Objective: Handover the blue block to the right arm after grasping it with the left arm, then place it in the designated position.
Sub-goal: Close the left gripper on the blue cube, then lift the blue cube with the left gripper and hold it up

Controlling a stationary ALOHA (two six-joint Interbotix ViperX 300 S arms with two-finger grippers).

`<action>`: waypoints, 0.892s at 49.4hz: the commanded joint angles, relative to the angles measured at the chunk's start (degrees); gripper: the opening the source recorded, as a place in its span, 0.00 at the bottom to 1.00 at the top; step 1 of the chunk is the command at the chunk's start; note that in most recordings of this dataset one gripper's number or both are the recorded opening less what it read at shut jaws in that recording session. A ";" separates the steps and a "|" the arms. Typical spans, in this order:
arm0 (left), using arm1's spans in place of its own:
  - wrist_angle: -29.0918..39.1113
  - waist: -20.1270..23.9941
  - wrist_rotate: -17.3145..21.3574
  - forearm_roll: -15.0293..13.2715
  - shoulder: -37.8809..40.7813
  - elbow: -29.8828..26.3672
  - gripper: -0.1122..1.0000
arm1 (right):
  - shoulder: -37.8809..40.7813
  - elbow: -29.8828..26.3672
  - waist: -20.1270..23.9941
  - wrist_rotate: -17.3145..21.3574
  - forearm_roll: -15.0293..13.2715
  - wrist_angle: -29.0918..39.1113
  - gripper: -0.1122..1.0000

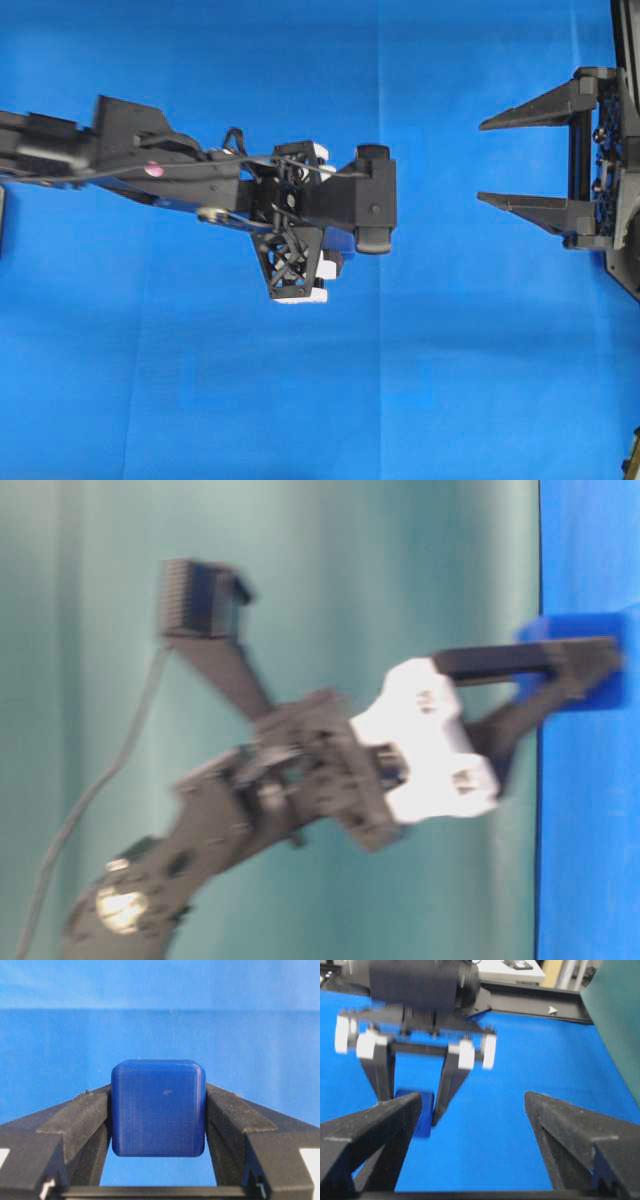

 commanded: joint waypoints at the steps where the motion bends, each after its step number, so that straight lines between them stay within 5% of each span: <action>1: 0.88 0.00 0.09 0.18 -4.57 -2.02 0.54 | 0.09 -1.58 -0.09 -0.09 -0.09 -0.09 0.98; 44: 7.38 0.00 0.26 0.79 -10.46 -5.80 0.54 | 0.18 -1.58 -0.09 0.00 -0.09 0.18 0.98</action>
